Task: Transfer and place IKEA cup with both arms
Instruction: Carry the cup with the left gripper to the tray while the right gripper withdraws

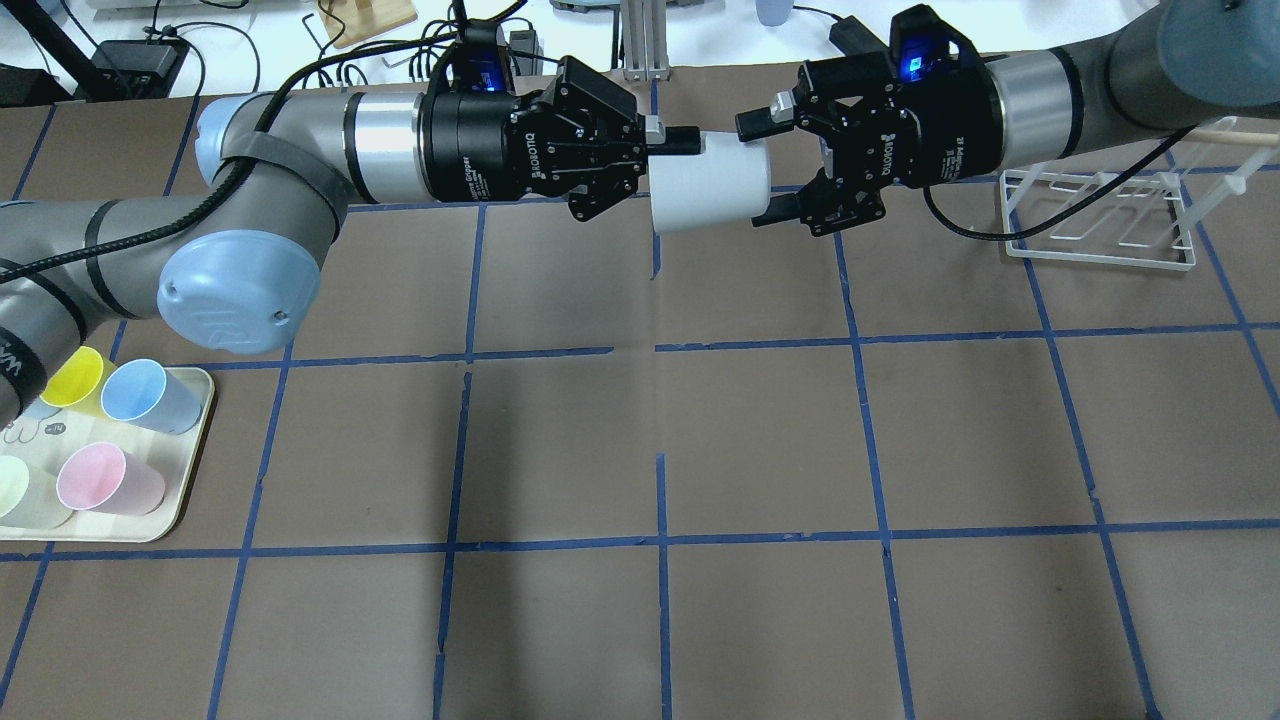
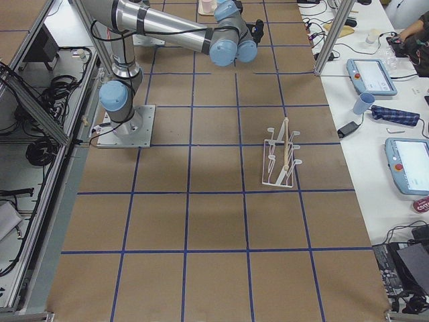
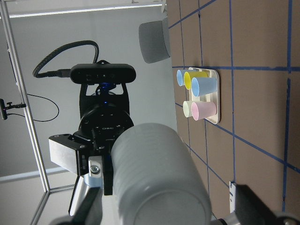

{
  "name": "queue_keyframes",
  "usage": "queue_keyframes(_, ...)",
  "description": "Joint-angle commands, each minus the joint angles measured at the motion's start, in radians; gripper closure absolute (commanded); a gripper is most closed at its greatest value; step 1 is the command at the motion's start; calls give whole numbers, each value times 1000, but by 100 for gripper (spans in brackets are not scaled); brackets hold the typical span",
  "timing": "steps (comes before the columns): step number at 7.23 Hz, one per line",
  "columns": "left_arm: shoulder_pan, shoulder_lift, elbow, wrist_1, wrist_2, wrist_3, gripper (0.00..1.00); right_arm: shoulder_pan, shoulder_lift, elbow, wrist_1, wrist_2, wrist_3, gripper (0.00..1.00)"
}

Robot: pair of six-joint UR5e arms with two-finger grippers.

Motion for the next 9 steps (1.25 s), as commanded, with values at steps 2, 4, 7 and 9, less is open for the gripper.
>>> queue_keyframes(2, 28, 37, 26, 82, 248, -132, 100, -106, -6, -79, 3, -201, 159, 0)
queue_keyframes(4, 49, 92, 56, 83, 472, -177, 100, -140, -32, -117, -23, -320, 304, 0)
queue_keyframes(7, 46, 196, 40, 43, 941, -160, 100, -124, -146, -132, -309, -681, 780, 0)
queue_keyframes(9, 54, 229, 37, -69, 1277, 23, 100, -52, -190, -131, -357, -945, 926, 0)
